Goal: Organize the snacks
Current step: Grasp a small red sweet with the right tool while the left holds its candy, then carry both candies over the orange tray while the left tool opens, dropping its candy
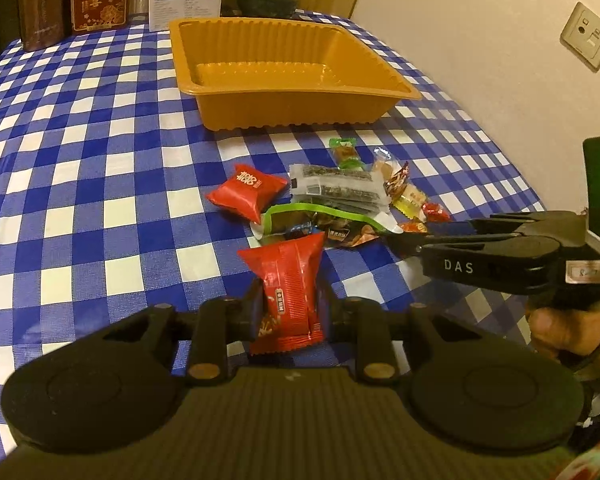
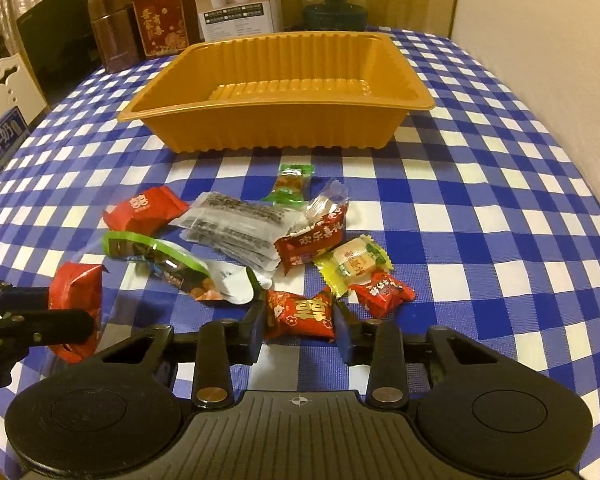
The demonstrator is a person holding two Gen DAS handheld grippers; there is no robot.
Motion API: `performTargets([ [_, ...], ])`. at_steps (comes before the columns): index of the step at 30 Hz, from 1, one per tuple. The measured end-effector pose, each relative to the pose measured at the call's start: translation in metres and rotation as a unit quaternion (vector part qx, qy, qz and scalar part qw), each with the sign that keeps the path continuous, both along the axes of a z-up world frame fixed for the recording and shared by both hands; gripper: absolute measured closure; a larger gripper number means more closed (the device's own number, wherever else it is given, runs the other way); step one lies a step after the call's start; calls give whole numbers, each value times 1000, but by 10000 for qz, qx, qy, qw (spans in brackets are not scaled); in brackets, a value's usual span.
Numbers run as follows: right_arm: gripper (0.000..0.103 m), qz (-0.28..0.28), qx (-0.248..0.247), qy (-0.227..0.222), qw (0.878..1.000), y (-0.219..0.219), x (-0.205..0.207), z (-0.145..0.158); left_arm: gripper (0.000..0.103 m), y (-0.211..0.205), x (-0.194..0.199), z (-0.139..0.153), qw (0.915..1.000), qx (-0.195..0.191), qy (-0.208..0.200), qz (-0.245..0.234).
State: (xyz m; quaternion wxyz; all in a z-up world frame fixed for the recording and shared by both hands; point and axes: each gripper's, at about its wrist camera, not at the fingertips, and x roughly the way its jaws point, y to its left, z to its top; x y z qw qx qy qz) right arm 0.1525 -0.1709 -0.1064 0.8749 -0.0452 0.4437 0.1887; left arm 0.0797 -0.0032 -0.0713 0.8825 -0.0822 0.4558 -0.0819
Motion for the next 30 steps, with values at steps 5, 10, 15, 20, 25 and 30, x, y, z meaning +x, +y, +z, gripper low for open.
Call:
performTargets([
  [5,67,-148,5,-12,9999,-6,-7,5,79,-2,-1,3,10000,71,22,-13],
  [10,67,-287,168,-4,9994,-21,-22,15,79,-2,-3,12,9999,127,-28,-27],
  [15,67,-408,502,-390,9971,-30,-29,37,79,-2,-4,28,9997,159,-168,-16],
  [20,67,-401,790,-791,9929,-31,-19,61,79,1,13,55,9988,182,-445,53],
  [25,67,-360,951,-1075,9890,-25,-1,79,79,3,42,78,9971,173,-723,145],
  [30,67,-342,1016,-1226,9866,-22,26,87,79,7,76,86,9956,120,-886,274],
])
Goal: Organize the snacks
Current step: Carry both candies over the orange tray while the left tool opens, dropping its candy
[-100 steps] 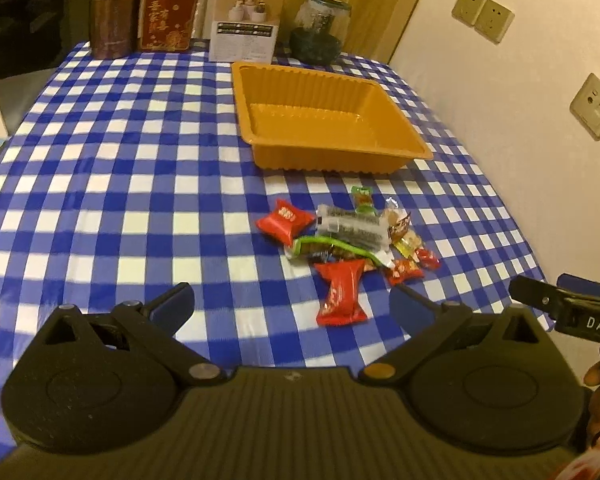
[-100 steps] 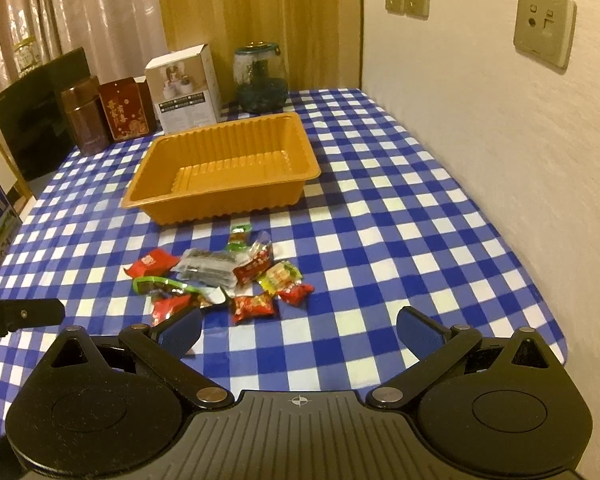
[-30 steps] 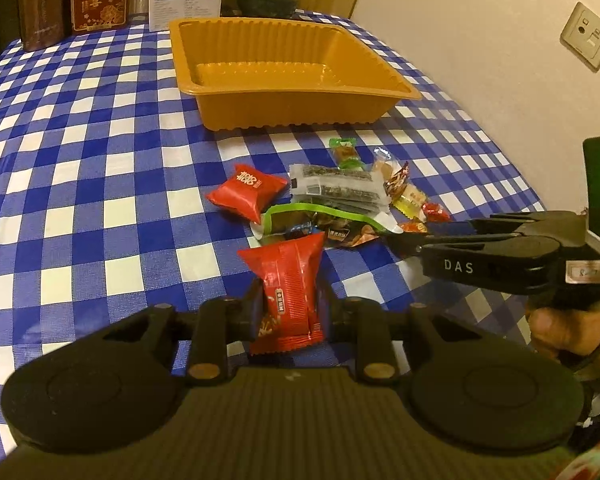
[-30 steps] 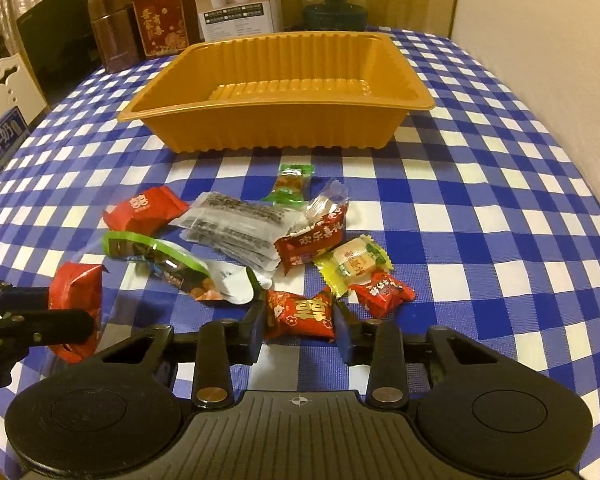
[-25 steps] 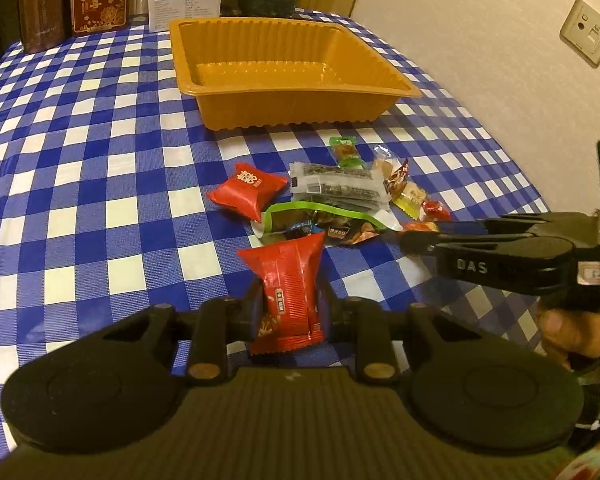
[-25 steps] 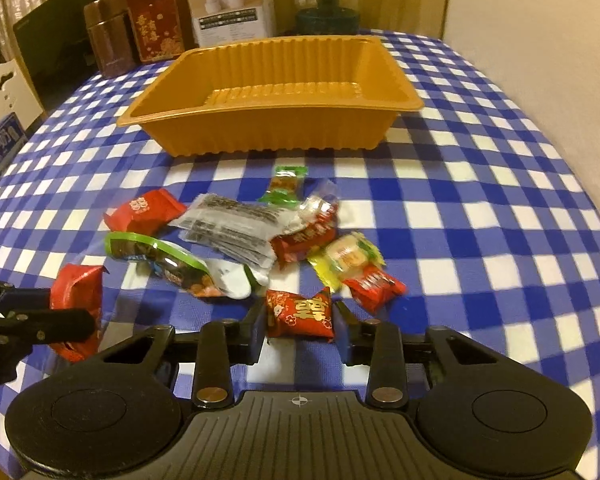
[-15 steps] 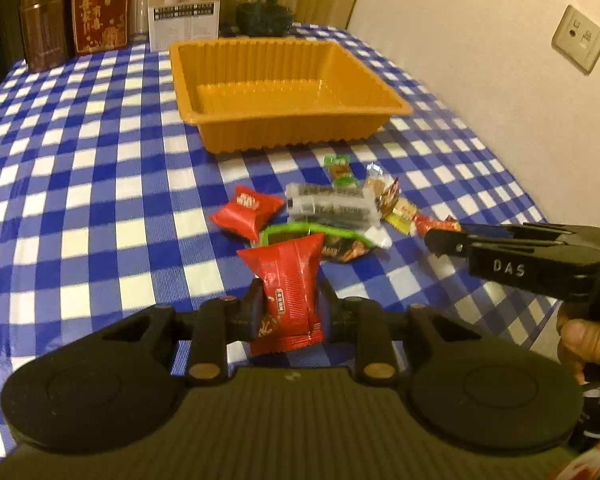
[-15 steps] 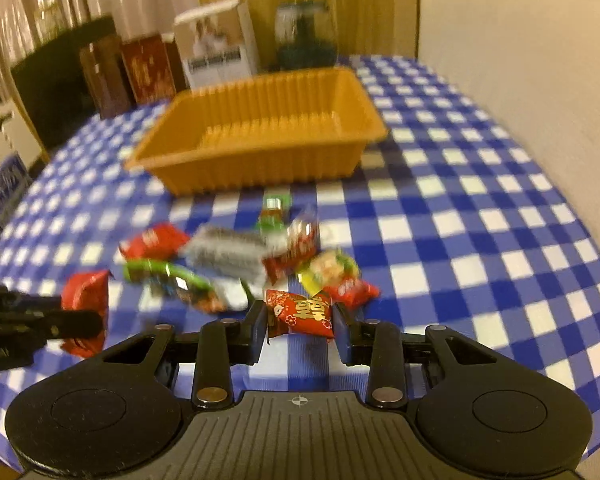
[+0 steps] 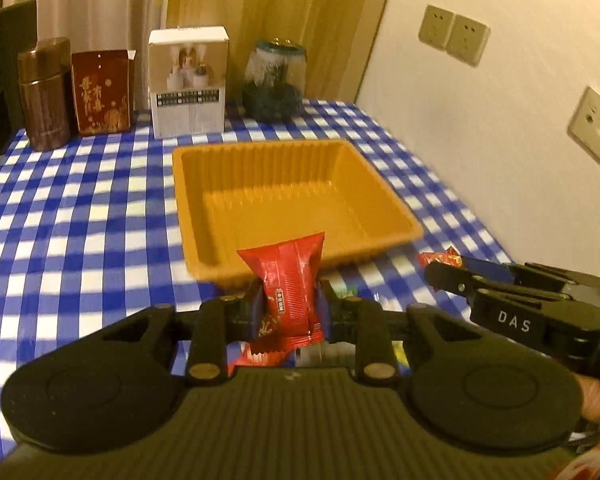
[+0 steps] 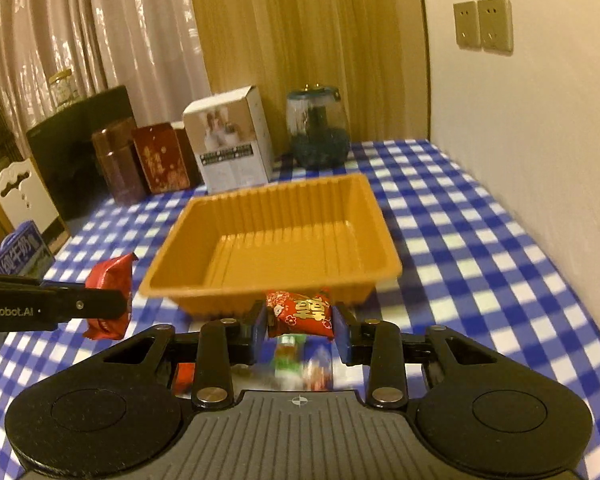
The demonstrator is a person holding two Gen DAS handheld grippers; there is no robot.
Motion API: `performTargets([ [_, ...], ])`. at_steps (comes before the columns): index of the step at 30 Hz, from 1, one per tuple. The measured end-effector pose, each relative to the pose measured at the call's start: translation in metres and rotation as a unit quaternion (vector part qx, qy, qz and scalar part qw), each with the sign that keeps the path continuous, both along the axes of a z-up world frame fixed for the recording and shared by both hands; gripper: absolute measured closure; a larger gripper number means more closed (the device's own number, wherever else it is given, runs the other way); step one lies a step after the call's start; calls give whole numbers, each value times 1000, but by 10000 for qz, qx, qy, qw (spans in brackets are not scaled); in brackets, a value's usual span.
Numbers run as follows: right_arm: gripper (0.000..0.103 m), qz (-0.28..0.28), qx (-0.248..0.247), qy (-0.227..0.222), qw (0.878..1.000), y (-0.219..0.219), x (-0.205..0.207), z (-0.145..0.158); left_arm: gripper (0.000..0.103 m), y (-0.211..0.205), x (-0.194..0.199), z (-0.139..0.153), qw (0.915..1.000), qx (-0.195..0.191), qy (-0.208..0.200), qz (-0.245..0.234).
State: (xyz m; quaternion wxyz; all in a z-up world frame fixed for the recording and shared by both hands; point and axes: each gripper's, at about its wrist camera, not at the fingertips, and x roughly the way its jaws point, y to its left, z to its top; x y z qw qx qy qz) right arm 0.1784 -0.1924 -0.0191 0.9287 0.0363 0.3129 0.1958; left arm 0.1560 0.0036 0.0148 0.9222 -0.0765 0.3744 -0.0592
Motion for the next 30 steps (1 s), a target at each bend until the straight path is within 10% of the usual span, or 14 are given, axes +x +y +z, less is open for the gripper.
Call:
performTargets([
  [30,67,96,-83,153,9998,45,138,-29,78,29,109,-44,9981,-127,-53,609],
])
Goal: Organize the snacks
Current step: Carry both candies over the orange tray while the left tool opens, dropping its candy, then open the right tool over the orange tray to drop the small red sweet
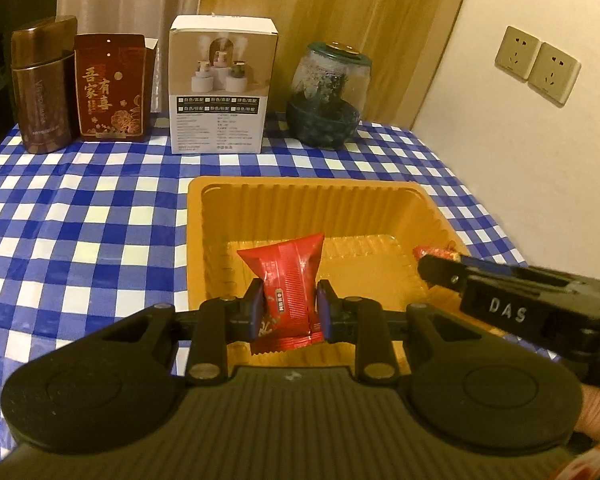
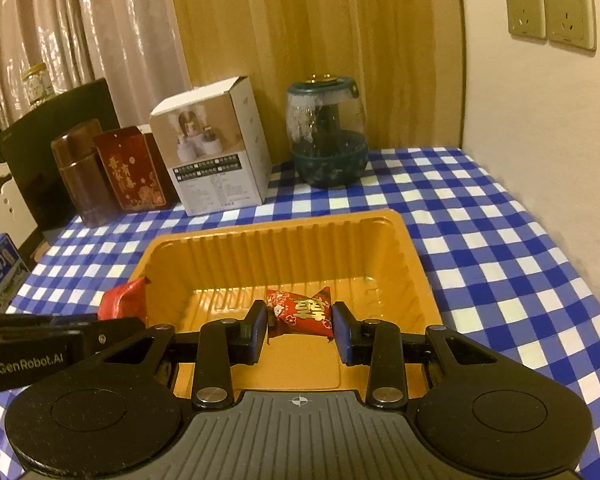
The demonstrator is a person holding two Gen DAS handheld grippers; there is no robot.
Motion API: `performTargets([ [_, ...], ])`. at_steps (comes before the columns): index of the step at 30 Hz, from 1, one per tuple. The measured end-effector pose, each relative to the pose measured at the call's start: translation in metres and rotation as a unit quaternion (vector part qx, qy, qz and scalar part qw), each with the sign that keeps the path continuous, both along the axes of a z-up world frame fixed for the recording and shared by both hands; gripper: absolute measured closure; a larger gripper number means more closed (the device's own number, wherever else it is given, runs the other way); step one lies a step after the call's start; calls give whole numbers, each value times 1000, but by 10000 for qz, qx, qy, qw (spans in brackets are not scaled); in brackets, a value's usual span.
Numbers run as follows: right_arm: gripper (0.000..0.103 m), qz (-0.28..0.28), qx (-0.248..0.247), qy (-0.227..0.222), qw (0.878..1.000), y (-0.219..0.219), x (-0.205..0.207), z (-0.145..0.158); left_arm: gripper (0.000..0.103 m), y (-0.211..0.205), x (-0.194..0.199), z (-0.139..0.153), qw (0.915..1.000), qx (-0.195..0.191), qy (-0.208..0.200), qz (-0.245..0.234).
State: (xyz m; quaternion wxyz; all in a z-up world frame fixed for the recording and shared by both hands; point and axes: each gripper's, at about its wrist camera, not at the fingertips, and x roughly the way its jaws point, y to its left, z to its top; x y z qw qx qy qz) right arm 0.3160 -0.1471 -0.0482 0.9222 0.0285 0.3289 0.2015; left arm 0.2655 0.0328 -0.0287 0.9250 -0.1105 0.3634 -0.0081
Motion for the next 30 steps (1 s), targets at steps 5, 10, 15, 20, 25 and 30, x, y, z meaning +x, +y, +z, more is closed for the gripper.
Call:
performTargets([
  [5,67,-34,15,76,10000,-1,3,-6,78,-3,7,-2,10000,10,5,-31],
  [10,67,-69,3,131,9999,-4,5,-9,66,-6,10,-7,9999,98,-23,-34],
  [15,67,-101,47,144,9998,-6,6,-9,66,5,7,-9,9999,72,-3,152],
  [20,67,-53,70,140,9999,-2,5,-8,66,11,4,-9,9997,34,22,242],
  [25,67,-17,86,139,9999,1,4,-8,66,10,4,-11,9998,64,54,200],
  [30,67,-4,151,116,9998,1,3,-7,66,10,3,-11,9998,58,46,210],
])
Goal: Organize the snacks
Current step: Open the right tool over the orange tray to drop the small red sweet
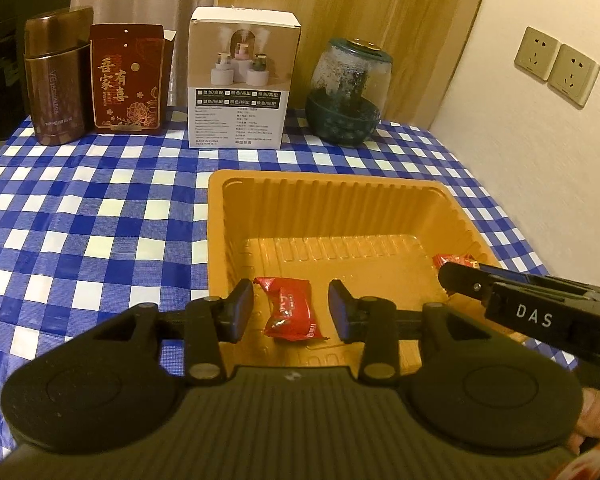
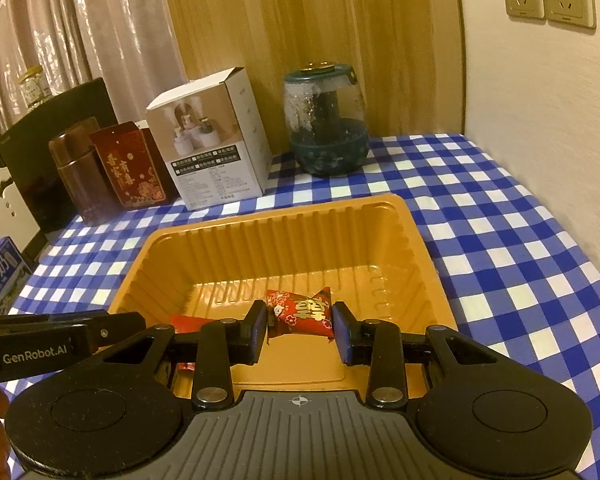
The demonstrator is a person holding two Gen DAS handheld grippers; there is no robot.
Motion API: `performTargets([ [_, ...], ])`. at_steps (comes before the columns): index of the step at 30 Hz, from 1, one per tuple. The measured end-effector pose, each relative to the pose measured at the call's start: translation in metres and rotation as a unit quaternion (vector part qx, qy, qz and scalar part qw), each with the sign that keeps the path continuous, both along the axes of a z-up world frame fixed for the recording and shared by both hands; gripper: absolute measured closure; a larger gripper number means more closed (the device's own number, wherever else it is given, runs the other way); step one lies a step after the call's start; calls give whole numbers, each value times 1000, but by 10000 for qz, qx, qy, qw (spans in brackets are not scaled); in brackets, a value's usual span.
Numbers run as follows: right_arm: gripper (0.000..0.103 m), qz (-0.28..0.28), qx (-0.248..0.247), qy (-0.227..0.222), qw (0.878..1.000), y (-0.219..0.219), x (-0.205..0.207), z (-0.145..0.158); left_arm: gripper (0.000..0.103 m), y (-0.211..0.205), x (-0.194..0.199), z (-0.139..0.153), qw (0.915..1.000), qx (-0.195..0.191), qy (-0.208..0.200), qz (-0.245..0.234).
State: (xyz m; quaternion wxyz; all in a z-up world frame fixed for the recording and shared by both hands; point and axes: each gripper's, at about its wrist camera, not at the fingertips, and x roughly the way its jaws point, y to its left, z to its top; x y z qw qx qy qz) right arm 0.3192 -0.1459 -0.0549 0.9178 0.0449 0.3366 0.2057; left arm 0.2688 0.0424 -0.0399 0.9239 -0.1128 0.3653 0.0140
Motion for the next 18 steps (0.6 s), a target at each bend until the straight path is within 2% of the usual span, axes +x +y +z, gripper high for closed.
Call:
performTargets([
  [4,67,36,95,-14,9999,0,0,0,66,1,0,0,10000,-4,4,13],
  [6,53,120,125,21,9998,3,2,-1,66,1,-1,0,10000,-7,0,20],
  [7,33,118,114,40,9999,4,2,-2,66,1,-1,0,10000,-11,-1,33],
  [8,26,94,112,11,9999,4,1,-2,66,2,-1,0,10000,-18,-5,44],
  [18,26,66,108,-51,9999,1,-1,-1,66,3,-3,1,10000,3,-22,54],
])
